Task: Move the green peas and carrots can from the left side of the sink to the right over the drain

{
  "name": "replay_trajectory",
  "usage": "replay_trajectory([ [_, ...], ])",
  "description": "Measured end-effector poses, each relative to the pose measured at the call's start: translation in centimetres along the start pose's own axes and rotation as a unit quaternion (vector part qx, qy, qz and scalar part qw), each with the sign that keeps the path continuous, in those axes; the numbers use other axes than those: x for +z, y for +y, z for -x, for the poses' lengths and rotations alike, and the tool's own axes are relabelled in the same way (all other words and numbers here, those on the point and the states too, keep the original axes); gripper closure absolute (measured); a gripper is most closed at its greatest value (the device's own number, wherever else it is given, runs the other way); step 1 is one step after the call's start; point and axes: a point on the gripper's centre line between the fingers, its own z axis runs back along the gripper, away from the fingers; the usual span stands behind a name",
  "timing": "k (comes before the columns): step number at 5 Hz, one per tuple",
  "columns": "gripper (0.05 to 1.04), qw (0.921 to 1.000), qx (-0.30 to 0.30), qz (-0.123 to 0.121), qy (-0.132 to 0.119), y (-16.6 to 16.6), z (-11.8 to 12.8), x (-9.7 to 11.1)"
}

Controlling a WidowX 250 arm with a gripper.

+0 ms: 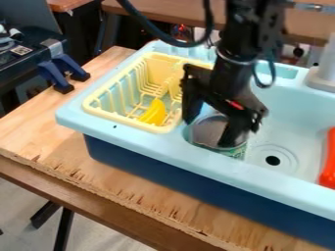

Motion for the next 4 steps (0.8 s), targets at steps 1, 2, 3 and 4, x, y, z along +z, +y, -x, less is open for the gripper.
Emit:
replay_trajectory([
  [1, 0.081, 0.9988, 0.026, 0.039, -0.013, 0.2, -1.3, -0.3],
  [2, 0.081, 0.9969, 0.037, 0.067, -0.017, 0.1, -2.2, -0.6],
  [3, 0.081, 0.9949, 0.040, 0.091, -0.017, -0.1, -3.1, -0.7],
  [4, 0.081, 0.9924, 0.027, 0.119, -0.014, -1.6, -3.2, -0.7],
])
